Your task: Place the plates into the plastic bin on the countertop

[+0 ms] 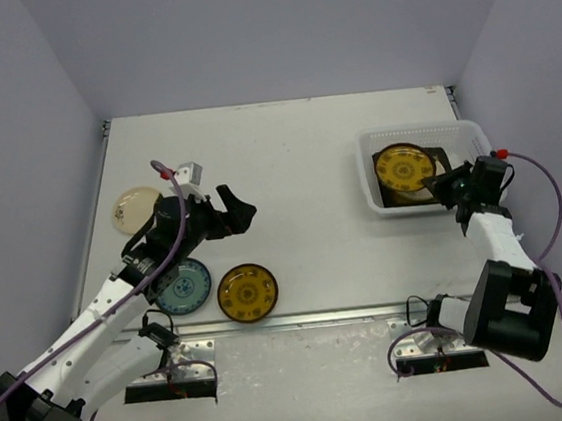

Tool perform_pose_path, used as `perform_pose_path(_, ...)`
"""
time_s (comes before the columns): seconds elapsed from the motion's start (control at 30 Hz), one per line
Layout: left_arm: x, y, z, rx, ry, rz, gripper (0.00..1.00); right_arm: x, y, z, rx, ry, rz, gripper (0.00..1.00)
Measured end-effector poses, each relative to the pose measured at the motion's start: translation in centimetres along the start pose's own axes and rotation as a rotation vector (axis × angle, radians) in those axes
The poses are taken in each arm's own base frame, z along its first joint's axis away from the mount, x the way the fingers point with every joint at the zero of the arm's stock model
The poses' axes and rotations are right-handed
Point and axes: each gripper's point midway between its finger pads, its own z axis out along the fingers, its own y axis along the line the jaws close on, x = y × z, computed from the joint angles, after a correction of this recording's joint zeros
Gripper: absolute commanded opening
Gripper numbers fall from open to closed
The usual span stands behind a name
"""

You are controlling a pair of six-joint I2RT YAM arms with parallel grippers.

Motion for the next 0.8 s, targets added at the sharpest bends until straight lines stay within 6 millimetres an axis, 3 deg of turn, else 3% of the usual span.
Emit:
perform_pose_path(0.07, 0.6, 0.5, -1.0, -0.014, 0.024, 0.028, 1.0, -1.5, -1.4, 1.1, 0.097, -0.049, 0.034, 0.03)
perform_pose_path(0.17, 1.8, 0.4, -2.1, 0.015, 0.079, 0.062, 1.0, -3.4, -2.9, 3.3, 0.205, -0.079, 0.061, 0.21)
perform_pose_path(0.23, 2.3, 0.4, -2.7, 0.025, 0.103, 0.08, 1.0, -4.3, -3.4, 4.3, 0.242, -0.094, 0.063, 0.42)
perform_pose_path(0.33, 2.2, 0.7, -3.8, 0.009, 0.117, 0.112, 1.0, -5.1, -3.7, 4.3, 0.272, -0.12, 0.046, 0.63)
perform_pose_path(0.43, 0.8, 0.7, -4.6, -0.006, 0.083, 0.148, 1.0, -5.4, -3.5, 3.7, 0.277, -0.137, 0.024, 0.7)
perform_pose_path(0.63, -0.4, 2.3, -4.6, -0.113, 0.058, 0.199, 1.0, -5.3, -1.4, 1.2, 0.239, -0.14, -0.074, 0.88)
perform_pose_path(0.73, -1.1, 3.8, -4.5, -0.216, 0.058, 0.222, 1.0, -4.6, 1.0, -0.1, 0.165, -0.122, -0.151, 0.99)
perform_pose_path(0.8, -2.1, 4.7, -4.7, -0.283, 0.032, 0.231, 1.0, -3.2, 3.0, -0.7, 0.089, -0.079, -0.221, 0.99)
